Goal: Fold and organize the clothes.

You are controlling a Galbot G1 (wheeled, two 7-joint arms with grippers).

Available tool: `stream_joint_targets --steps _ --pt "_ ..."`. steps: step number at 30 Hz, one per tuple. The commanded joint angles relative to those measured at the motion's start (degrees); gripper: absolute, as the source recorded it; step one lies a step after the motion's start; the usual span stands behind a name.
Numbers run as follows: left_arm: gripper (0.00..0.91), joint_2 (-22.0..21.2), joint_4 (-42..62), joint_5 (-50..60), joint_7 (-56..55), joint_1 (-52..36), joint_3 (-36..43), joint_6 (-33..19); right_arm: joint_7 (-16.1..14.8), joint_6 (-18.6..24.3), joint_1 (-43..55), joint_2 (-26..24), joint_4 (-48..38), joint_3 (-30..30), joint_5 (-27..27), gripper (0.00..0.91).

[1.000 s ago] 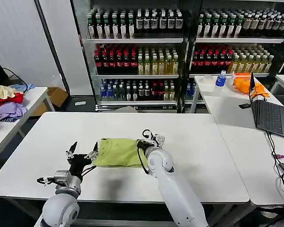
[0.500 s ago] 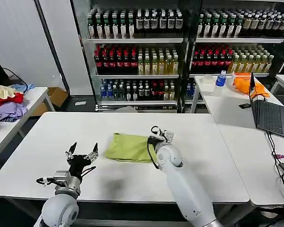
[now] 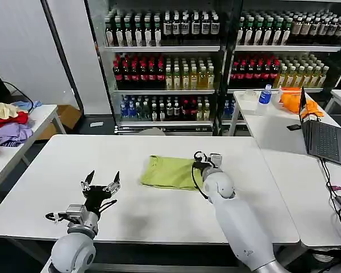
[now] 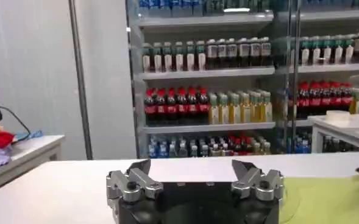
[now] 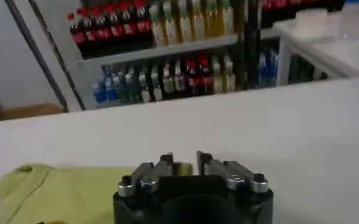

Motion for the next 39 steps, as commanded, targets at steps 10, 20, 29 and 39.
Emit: stream_joint_targets --steps 10,20,29,39 --pt "0.907 1.10 -2.33 -1.13 1.15 1.86 1.19 0.19 -7.19 22.05 -30.71 -11.89 32.63 8.55 -21.52 0.907" --pt "0.907 1.54 -3.49 -1.72 2.18 2.51 0.96 0.66 -9.63 24.83 -42.20 -10.94 40.96 14.68 -22.18 0.907" --pt "0.907 1.21 -4.43 -1.93 2.28 2.87 0.51 1.10 -9.20 22.36 -45.35 -9.37 42.86 15.96 -23.28 0.907" --pt "0.907 0.96 -4.66 -1.91 2.40 2.83 0.30 1.46 -9.63 22.37 -46.05 -9.17 43.34 16.63 -23.66 0.907"
